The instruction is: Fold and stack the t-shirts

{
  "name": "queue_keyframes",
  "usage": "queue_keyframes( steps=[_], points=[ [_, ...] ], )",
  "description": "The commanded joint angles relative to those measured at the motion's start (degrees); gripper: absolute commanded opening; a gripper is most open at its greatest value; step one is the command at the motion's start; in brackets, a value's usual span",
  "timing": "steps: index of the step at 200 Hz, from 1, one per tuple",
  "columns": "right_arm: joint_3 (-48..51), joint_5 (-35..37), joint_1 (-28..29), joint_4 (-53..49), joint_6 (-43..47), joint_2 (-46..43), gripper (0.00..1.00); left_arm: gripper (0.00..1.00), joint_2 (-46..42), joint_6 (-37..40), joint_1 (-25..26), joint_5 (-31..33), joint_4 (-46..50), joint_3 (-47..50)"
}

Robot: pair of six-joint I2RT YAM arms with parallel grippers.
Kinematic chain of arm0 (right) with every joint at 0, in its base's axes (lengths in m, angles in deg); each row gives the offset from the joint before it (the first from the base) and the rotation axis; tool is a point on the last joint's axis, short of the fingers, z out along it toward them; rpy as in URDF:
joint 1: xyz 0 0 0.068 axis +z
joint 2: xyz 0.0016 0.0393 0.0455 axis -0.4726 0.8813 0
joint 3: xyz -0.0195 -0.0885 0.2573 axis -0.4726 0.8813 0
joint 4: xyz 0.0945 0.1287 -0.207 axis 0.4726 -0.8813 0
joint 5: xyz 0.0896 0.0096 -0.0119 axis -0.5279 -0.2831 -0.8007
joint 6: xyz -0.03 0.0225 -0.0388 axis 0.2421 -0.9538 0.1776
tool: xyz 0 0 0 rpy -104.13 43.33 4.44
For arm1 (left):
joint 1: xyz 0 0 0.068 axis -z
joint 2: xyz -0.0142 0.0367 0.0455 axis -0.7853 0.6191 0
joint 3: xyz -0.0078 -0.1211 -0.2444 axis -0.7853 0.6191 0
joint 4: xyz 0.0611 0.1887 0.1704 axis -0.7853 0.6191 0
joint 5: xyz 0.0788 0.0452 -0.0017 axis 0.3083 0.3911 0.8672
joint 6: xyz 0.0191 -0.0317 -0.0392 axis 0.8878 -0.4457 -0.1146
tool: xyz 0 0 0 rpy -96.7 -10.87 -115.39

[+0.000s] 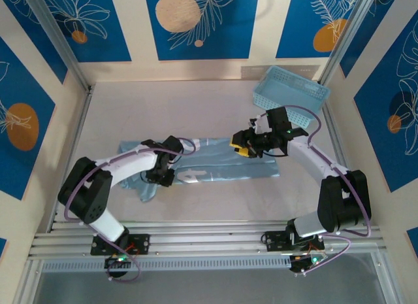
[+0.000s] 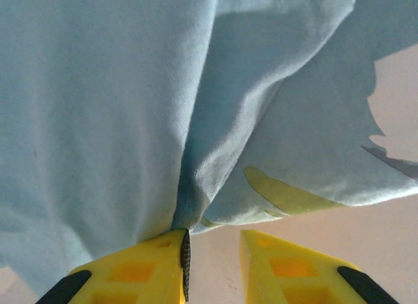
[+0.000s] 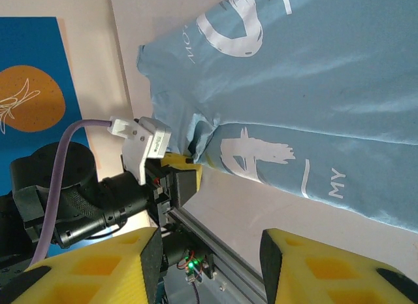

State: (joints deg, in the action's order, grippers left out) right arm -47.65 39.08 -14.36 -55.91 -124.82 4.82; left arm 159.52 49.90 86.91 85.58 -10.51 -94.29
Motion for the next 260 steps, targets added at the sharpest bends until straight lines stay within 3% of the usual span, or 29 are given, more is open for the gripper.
queue_keyframes(
  steps=[1, 112, 157, 179, 260],
  points=[
    [-0.88, -1.13, -0.32, -1.83, 0.60, -0.50, 0.46, 0.27, 0.67, 1.61, 0.26, 2.86, 2.33, -1.90],
    [-1.41, -1.28, -0.53, -2.15, 0.95, 0.58, 0.46, 0.27, 3.09, 2.64, -1.23, 3.57, 2.36, -1.74],
    [-1.23, -1.00, -0.47, -2.22, 0.77, 0.37, 0.46, 0.09, 2.08, 1.66, -1.24, 4.77, 3.26, -2.69],
    [-1.23, -0.87, -0.46, -2.28, 0.86, 0.35, 0.45, 0.00, 0.30, -0.78, -1.19, 1.46, 5.56, -4.16],
    [-1.92, -0.68, -0.44, -3.03, 1.60, 1.43, 0.45, 0.00, 1.03, -10.30, -1.23, -13.85, 13.99, -9.74]
  ],
)
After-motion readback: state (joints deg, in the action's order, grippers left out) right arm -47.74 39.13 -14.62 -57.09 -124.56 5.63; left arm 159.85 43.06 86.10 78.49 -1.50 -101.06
